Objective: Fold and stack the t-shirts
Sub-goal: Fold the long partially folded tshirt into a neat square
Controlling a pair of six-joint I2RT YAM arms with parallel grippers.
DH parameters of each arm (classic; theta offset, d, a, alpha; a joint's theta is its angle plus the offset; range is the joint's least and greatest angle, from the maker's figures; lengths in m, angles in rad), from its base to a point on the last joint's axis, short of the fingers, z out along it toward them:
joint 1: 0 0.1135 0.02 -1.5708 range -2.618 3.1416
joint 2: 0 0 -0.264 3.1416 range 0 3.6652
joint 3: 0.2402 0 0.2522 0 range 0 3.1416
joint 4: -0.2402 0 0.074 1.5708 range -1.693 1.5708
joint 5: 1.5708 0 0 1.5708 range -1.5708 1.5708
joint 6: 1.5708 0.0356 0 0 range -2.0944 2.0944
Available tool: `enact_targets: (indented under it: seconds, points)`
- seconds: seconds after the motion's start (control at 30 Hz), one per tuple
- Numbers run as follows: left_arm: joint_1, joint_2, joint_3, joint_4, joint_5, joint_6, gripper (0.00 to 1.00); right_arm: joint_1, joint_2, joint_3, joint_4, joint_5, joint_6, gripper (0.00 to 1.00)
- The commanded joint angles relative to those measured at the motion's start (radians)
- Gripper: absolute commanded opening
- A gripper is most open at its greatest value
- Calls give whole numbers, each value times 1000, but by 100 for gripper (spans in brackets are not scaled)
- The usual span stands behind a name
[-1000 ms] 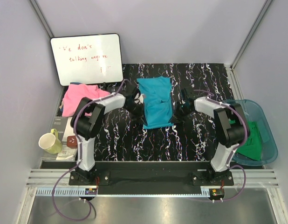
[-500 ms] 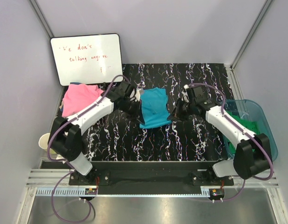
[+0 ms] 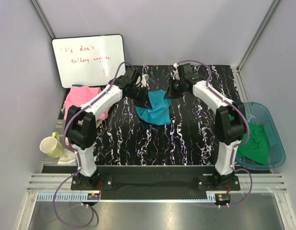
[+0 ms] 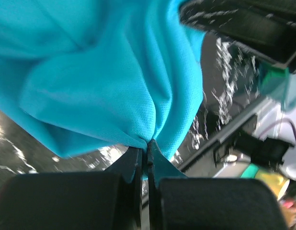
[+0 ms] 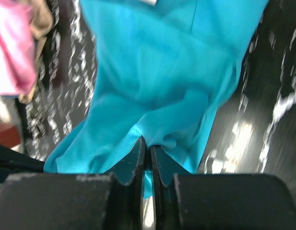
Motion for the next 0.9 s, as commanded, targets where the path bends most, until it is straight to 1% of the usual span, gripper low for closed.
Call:
enact_targets:
  seconds: [0.0,0.13,0.17,0.33,0.37,0.4,0.43,0.47,0.5,0.53,0.57,0.6,0.63,0.7,0.77,0.87]
  points:
    - [82,62,64,100,18,-44,0,-29,146,180,33,41,-77,13]
    - [143,119,93,162,29,-81,0,-43,275,372,32,24,-83,14]
    - [155,131,113,169,38,-84,0,-46,319,401,30,15,-85,15]
    - [209,233,226,172,81,-113,0,-53,418,556,25,29,-65,16]
    - [214,243,237,179,86,-121,0,-53,451,576,24,42,-60,19]
    - [225,253,245,188,92,-129,1,-56,468,595,21,46,-57,19]
    - [229,277,266,201,93,-142,3,-57,488,639,18,47,-56,20]
    - [234,292,282,202,99,-150,9,-57,528,662,12,62,-57,22]
    - [248,309,297,203,109,-159,32,-58,550,687,7,72,-53,23]
    - [255,343,326,203,115,-182,75,-60,594,737,2,81,-50,24]
    - [263,354,336,203,121,-193,95,-61,619,765,1,84,-45,27]
    - [275,359,336,206,132,-199,99,-63,643,797,-1,84,-31,27]
    - [278,346,325,208,130,-192,99,-64,669,867,-8,73,-24,27]
    - [280,307,294,206,106,-167,99,-73,732,932,-18,73,9,28]
    - [280,228,225,208,87,-132,99,-89,773,1003,-16,78,57,28]
    - [275,129,136,206,89,-92,99,-116,818,1070,-18,101,130,34]
